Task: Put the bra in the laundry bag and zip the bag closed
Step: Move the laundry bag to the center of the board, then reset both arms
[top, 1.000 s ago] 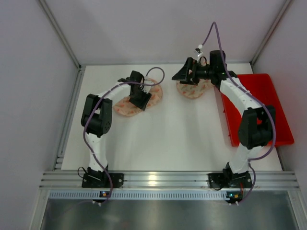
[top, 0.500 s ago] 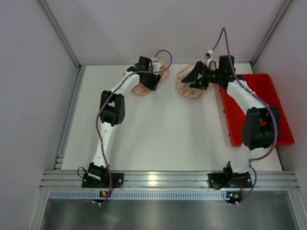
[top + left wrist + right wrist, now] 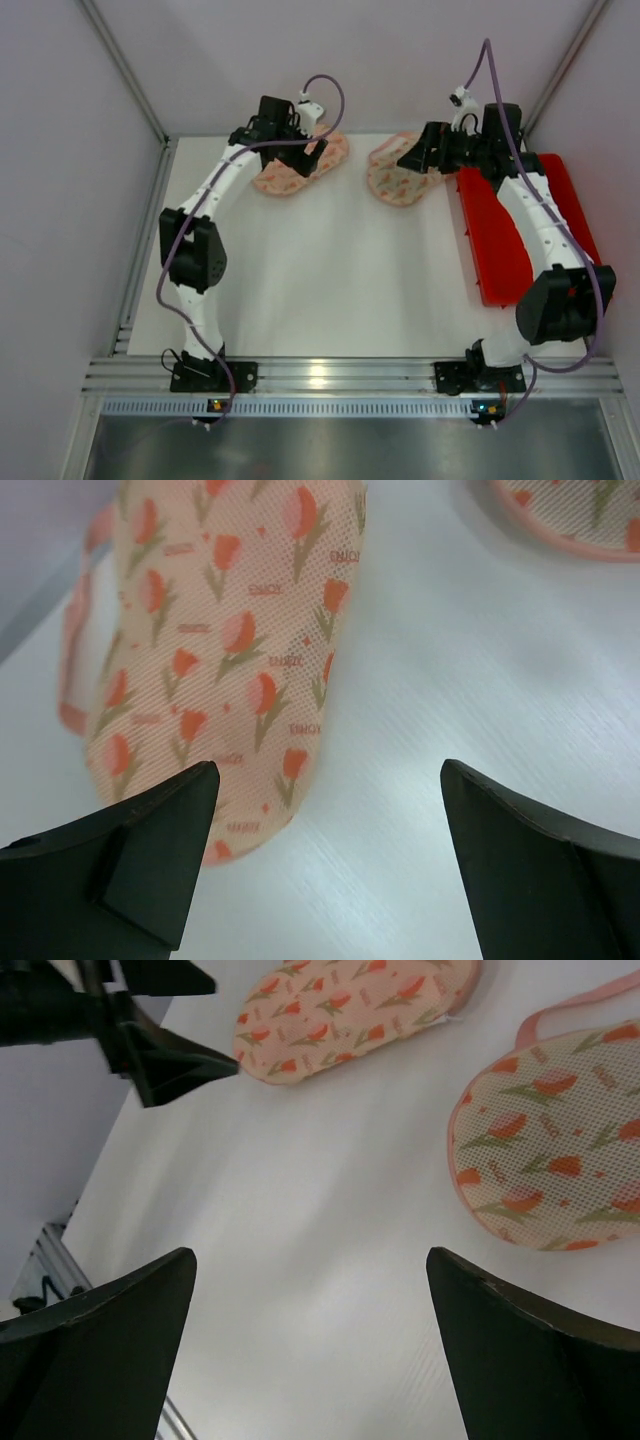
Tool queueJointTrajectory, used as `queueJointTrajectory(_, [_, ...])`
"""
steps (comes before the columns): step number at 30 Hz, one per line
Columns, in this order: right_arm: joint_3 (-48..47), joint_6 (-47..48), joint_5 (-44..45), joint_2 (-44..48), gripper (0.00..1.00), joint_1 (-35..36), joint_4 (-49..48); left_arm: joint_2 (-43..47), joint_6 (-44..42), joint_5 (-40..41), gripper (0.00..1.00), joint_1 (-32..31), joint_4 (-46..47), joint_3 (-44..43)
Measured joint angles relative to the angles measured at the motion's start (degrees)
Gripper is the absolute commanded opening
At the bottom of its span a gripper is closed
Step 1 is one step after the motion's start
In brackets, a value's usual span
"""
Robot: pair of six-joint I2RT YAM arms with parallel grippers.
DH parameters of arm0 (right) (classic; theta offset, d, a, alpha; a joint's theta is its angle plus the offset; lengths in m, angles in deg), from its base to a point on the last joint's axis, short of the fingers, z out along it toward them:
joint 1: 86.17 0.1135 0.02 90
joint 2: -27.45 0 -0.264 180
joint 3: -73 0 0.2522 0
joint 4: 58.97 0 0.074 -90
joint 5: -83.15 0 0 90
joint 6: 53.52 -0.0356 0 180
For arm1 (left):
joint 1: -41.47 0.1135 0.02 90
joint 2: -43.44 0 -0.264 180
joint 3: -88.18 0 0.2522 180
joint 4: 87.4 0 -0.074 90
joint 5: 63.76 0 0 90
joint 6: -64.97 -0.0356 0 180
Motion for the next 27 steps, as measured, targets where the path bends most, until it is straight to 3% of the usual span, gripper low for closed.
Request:
queueJointTrajectory(7, [7.5, 14.3, 6.3, 12.2, 0.99, -0.2, 5.9, 25.6, 1.8, 2.9, 0.99, -0.5, 0.0, 17.4])
queueJointTrajectory(16, [31.4, 31.0, 14.6, 31.0, 0.99, -0.1, 12.5, 36.9, 6.2, 2.1, 0.98, -0.5, -4.8, 46.4])
queueJointTrajectory(20, [36.8, 35.1, 17.4, 35.7, 1.00, 0.0, 14.0, 41.3, 6.6, 2.1, 0.99, -0.5, -6.4, 51.4])
queueJointTrajectory(27, [38.5, 37.7, 19.2, 37.0, 1.00, 0.2, 14.4, 44.9, 6.6, 2.3, 0.99, -0.5, -6.1, 52.3])
